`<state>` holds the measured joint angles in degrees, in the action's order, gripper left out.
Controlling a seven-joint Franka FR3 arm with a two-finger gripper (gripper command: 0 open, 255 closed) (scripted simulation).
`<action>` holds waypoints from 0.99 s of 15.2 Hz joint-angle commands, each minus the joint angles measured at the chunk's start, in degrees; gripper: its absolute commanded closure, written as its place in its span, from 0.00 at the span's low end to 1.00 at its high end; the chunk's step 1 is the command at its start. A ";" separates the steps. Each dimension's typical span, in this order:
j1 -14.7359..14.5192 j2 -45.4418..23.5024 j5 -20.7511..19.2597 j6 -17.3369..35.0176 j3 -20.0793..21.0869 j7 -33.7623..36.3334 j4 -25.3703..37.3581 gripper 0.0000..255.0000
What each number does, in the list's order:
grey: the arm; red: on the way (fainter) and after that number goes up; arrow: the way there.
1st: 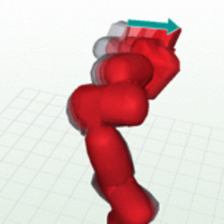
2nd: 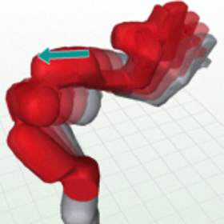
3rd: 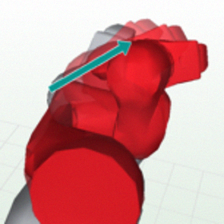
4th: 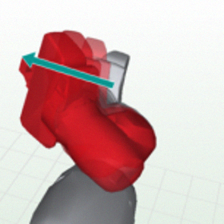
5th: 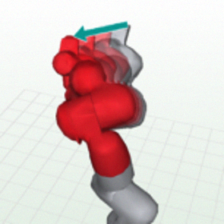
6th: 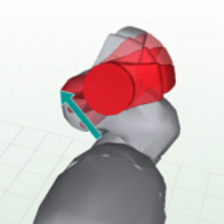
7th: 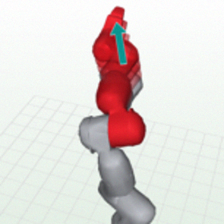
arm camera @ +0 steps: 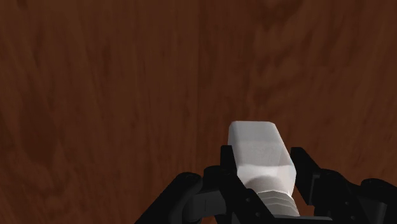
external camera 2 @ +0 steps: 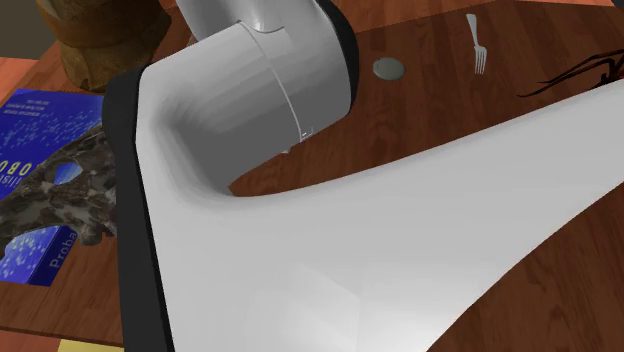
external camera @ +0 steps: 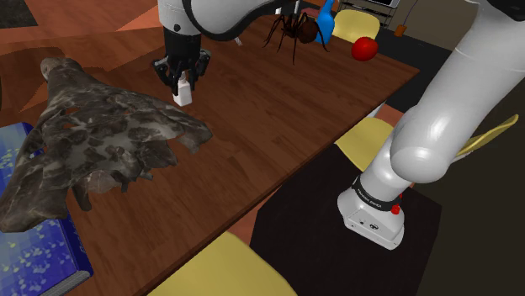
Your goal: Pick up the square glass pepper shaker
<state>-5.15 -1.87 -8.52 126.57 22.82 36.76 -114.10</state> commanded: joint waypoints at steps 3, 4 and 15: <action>0.00 -0.02 0.00 0.03 0.00 0.00 -0.03 1.00; 0.00 -0.02 0.00 0.04 0.00 0.00 -0.04 1.00; 0.04 1.40 1.14 -5.05 0.01 -1.15 3.82 1.00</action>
<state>-5.15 -0.63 -7.53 122.22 22.86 35.83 -110.82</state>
